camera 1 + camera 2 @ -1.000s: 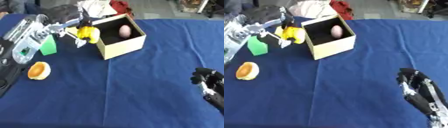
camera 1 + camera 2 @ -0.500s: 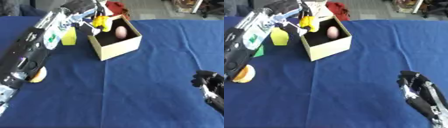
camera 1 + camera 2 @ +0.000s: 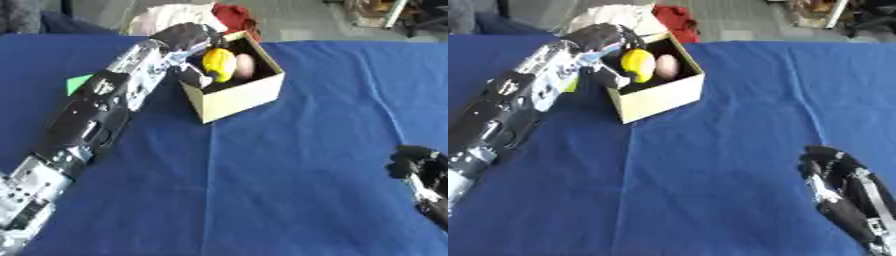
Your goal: Pick up objects on the table and place them in the box.
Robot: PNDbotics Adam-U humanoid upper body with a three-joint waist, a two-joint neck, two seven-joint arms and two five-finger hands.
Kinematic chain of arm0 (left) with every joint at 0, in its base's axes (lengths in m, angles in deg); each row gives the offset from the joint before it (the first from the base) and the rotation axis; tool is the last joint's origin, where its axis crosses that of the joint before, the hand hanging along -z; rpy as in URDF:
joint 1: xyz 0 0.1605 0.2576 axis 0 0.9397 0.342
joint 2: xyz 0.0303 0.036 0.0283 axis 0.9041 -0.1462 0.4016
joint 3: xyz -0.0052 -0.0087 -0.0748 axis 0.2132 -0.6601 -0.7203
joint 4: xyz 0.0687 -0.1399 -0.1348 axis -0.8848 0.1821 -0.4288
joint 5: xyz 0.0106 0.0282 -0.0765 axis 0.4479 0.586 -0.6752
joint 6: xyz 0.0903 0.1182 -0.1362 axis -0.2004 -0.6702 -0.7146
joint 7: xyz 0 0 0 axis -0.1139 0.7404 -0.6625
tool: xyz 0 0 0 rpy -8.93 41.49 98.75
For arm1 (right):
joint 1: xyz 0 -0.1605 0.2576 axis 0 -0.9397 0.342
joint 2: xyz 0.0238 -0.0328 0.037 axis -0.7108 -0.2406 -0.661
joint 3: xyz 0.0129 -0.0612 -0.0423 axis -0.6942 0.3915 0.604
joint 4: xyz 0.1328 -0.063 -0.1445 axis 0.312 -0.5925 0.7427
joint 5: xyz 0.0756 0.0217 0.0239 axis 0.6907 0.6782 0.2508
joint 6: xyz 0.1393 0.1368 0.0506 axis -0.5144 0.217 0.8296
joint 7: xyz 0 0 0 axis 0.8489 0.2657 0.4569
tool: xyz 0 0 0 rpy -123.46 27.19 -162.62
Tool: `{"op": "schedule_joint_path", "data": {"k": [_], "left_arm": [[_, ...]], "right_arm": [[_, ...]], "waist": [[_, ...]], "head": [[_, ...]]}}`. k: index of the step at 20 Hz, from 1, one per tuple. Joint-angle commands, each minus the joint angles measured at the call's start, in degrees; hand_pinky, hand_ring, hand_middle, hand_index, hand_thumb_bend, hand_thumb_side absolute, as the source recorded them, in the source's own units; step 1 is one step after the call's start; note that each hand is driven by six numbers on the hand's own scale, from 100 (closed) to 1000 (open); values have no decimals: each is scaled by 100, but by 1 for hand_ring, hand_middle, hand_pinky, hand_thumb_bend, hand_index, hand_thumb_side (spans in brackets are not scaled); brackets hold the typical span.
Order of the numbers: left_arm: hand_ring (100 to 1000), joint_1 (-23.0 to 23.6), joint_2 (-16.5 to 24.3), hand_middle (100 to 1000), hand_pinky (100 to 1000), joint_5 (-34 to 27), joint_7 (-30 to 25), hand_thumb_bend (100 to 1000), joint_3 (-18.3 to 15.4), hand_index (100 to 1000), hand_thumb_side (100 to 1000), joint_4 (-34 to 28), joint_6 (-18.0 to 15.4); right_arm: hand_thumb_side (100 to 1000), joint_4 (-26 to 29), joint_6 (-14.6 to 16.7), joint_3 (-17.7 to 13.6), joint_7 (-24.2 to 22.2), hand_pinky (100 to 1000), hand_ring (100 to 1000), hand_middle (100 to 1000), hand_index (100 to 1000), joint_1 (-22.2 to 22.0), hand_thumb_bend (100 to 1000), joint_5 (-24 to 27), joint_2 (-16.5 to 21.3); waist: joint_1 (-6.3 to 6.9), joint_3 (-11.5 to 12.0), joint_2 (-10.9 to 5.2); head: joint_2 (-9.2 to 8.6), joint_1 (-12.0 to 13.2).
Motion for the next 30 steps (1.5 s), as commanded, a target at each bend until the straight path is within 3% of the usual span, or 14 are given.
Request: {"op": "schedule_joint_path", "data": {"k": [1, 4, 6, 9, 14, 18, 24, 30], "left_arm": [[771, -110, 104, 835, 827, 16, 115, 299, -71, 939, 312, -128, 49], [790, -18, 286, 842, 842, -230, 166, 306, -51, 943, 470, -507, 45], [798, 96, 529, 837, 850, -491, 122, 306, -45, 939, 440, -986, 14], [788, 383, 1033, 819, 845, -922, -142, 282, -125, 915, 297, -1924, 30], [761, 1300, 1925, 783, 829, -1844, -524, 242, -494, 888, 276, -3368, 332], [747, 2244, 2258, 769, 818, -2297, -659, 199, -842, 876, 288, -4157, 597], [752, 3503, 2196, 776, 818, -2400, -783, 192, -1221, 878, 365, -4490, 853], [753, 4130, 1978, 778, 817, -2106, -656, 194, -1496, 877, 387, -4043, 1050]], "right_arm": [[398, 93, 10, -26, 0, 653, 656, 644, 764, 33, 100, 27, 61], [397, 102, 14, -39, 8, 653, 657, 644, 764, 30, 100, 20, 67], [398, 105, 15, -62, 24, 653, 657, 644, 763, 24, 100, 9, 76], [400, 108, 16, -104, 64, 653, 656, 644, 763, 15, 100, -12, 100], [402, 115, 18, -157, 119, 653, 657, 644, 763, 11, 100, -45, 136], [403, 129, 18, -186, 153, 653, 657, 644, 763, 7, 100, -62, 147], [406, 136, 13, -229, 195, 653, 657, 644, 763, 2, 100, -78, 159], [401, 137, 16, -241, 206, 654, 657, 644, 763, 10, 100, -92, 161]], "waist": [[12, 9, -165], [35, 42, -160], [58, 74, -154], [91, 135, -140], [139, 254, -104], [165, 342, -79], [178, 422, -46], [173, 471, -40]], "head": [[-70, 9], [-77, -28], [-80, -69], [-73, -140], [-97, -235], [-113, -291], [-116, -343], [-126, -385]]}}
